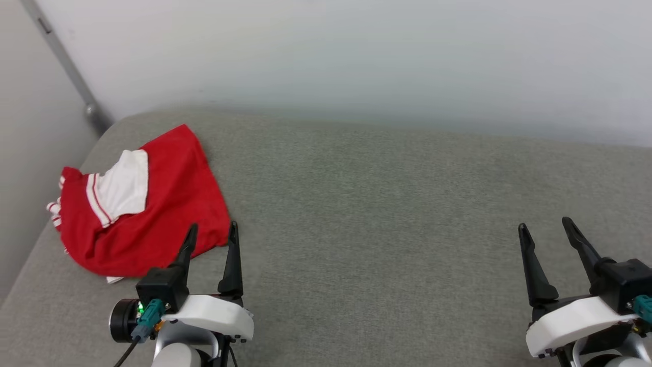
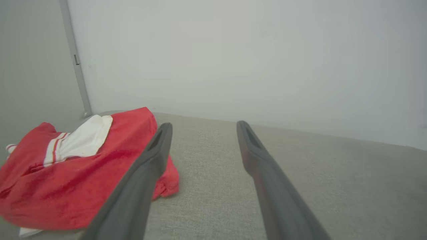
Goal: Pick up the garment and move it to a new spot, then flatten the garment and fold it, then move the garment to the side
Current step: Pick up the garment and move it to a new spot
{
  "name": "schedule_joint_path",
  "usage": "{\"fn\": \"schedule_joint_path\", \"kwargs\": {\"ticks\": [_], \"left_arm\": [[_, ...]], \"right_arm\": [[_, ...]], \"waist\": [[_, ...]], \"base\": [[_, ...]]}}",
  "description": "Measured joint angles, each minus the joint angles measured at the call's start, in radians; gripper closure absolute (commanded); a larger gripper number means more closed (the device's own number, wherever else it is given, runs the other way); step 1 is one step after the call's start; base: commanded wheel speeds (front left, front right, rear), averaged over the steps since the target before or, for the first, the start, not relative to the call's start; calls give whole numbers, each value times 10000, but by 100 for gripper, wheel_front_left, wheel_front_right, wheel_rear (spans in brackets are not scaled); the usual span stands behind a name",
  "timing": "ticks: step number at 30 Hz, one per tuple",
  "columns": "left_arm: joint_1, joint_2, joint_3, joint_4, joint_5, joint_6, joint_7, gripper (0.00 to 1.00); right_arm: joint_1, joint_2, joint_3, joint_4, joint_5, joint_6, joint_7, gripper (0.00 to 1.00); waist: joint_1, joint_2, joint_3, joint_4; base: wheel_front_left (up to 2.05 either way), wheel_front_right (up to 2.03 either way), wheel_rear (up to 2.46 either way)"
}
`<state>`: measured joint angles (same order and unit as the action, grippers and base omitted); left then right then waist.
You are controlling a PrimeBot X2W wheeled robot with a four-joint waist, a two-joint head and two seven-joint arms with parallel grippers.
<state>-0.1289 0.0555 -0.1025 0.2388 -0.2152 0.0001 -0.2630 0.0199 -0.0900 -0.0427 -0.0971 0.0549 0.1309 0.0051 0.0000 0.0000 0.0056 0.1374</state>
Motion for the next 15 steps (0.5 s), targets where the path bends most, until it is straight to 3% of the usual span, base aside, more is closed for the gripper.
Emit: {"fn": "schedule_joint_path", "kwargs": {"ticks": [15], "left_arm": [[218,-13,738,-180,-107,31,0,0]], "right_arm": [[-174,-176,938,42,136,0,-15,0]], "waist": [[0,0,131,2588]], "base": [[0,0,0]]}}
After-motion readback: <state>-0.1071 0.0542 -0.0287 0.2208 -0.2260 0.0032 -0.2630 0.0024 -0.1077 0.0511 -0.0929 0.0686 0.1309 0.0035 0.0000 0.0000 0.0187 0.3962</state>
